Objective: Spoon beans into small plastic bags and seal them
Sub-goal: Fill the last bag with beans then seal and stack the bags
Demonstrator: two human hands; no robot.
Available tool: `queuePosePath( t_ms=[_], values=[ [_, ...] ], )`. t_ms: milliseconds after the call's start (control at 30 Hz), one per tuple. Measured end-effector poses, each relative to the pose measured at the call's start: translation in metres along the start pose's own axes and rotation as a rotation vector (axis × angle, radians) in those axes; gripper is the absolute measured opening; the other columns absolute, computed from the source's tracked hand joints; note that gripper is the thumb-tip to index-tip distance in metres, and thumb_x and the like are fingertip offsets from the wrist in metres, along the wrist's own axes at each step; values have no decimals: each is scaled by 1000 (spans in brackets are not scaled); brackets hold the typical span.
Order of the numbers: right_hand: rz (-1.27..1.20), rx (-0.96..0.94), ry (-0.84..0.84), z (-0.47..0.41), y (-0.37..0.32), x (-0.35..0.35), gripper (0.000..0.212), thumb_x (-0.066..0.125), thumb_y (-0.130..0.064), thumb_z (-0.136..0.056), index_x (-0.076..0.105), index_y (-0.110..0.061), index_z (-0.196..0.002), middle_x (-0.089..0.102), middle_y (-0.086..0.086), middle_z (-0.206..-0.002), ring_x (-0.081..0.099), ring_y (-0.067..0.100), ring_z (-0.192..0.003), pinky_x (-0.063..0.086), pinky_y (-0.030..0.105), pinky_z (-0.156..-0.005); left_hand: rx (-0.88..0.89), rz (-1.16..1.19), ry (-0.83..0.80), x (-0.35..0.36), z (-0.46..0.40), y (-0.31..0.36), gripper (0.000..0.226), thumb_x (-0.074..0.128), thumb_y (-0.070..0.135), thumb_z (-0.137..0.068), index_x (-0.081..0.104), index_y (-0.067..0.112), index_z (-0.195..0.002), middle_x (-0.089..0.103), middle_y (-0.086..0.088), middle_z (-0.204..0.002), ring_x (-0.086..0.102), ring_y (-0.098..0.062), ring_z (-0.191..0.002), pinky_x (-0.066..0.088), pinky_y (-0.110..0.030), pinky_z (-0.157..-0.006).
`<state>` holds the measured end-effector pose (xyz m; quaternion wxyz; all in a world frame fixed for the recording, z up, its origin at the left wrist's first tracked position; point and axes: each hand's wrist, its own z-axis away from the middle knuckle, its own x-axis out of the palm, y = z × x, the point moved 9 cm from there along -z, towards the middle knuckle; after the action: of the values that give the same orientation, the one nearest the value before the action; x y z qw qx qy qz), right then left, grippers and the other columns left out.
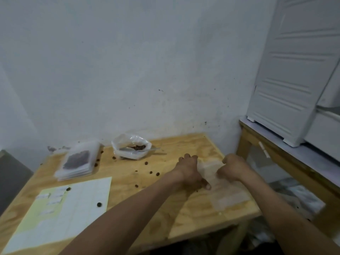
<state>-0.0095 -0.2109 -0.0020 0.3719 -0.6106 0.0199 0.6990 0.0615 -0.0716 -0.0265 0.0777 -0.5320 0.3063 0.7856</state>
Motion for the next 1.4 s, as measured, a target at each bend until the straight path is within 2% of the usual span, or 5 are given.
queuePosePath(
  t_ms=[233, 467, 633, 1200, 1400],
  values=[
    [-538, -56, 102, -13, 0, -16, 37, 78, -9, -81, 69, -10, -117, 73, 14, -98, 70, 32, -95, 56, 38, -84, -11, 633, 246, -27, 5, -39, 6, 76, 13, -90, 73, 14, -85, 70, -2, -84, 65, -19, -82, 54, -32, -74],
    [-559, -357, 457, 9, -94, -56, 38, 78, -42, -83, 69, -16, -110, 67, -3, -107, 64, 15, -101, 49, 28, -80, 117, 683, 544, -124, 51, -69, 15, 71, 17, -95, 72, 4, -88, 68, -9, -77, 65, -22, -70, 60, -37, -70],
    [-619, -502, 193, 28, -193, -40, 51, 61, -66, -86, 73, -18, -75, 76, -7, -76, 70, 9, -78, 52, 29, -72, 222, 456, 819, -179, 93, -87, 11, 66, 17, -95, 70, 10, -87, 72, 0, -78, 67, -16, -74, 56, -34, -69],
    [-646, -699, -15, 31, -285, 7, 29, 66, -41, -94, 75, -16, -80, 77, -4, -77, 73, 13, -80, 59, 41, -88, 63, 1079, 631, -186, 116, -178, 19, 66, 11, -97, 76, -6, -96, 76, -23, -93, 74, -41, -88, 64, -43, -81],
    [-528, -672, -52, 26, -285, 21, 26, 64, -20, -96, 68, 1, -82, 77, 5, -82, 76, 15, -77, 63, 41, -82, -37, 839, 821, -187, 120, -182, 20, 63, 7, -97, 75, -2, -84, 76, -11, -74, 75, -16, -61, 65, -37, -67]
  ],
)
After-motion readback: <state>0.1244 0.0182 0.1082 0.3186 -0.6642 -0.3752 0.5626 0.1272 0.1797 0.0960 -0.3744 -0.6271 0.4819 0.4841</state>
